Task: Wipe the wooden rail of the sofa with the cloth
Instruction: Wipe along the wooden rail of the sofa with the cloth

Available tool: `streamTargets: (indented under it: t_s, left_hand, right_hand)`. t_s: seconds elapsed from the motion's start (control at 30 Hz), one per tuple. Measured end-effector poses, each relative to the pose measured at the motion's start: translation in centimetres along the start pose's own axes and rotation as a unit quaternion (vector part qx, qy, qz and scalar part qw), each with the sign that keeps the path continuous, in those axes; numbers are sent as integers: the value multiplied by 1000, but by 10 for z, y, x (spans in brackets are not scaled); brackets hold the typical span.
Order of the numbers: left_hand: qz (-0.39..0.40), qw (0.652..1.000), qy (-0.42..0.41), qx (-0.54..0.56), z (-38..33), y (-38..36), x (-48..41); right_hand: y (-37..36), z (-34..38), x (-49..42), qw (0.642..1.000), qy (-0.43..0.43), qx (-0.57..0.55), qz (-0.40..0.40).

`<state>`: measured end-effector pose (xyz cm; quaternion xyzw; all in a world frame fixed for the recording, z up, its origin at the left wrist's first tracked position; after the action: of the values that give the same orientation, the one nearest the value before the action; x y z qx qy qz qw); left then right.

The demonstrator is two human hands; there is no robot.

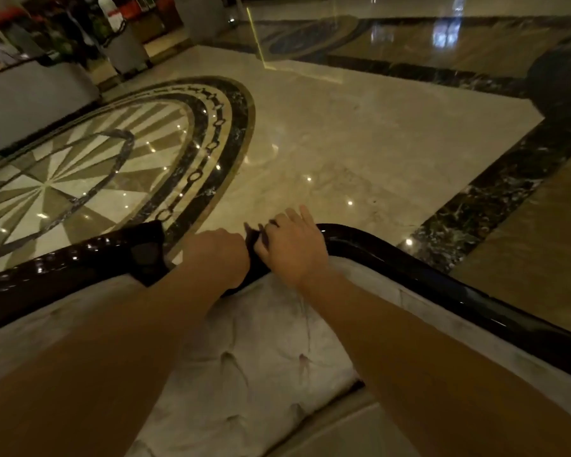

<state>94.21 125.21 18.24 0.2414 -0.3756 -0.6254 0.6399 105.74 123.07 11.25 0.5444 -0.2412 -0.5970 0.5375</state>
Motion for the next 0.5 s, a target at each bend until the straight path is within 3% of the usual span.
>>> streamTargets:
  t_s: [0.1, 0.23, 0.27, 0.3, 0.43, 0.5]
  left_hand:
    - [-6, 993, -21, 113, -34, -13, -6]
    - [-119, 974, -14, 193, -100, 9, 1]
    - [-135, 975, -38, 171, -112, 19, 5]
    - [-132, 956, -172, 200, -223, 51, 55]
    - [-165, 947, -219, 170, -269, 72, 76]
    - [-170, 931, -290, 141, -315, 77, 116]
  right_hand:
    - [3, -48, 13, 993, -91, -18, -78]
    - [18, -85, 57, 990, -133, 5, -43]
    - [15, -91, 65, 989, -146, 2, -38]
    - [50, -152, 173, 967, -249, 32, -36]
    - [63, -168, 259, 954, -298, 33, -21]
    - [87, -175, 338, 937, -340, 84, 9]
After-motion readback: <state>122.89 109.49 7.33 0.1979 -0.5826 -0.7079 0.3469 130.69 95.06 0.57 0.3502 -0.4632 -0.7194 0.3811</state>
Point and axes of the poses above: each hand's wrist, its own x-axis away from the middle knuckle, its own y-axis out of the back of the hand, z = x × y, the point moved 1 cm from there along -x, towards the middle knuckle, and after that the axes turned 11 degrees about y, right-handed, at the moved point
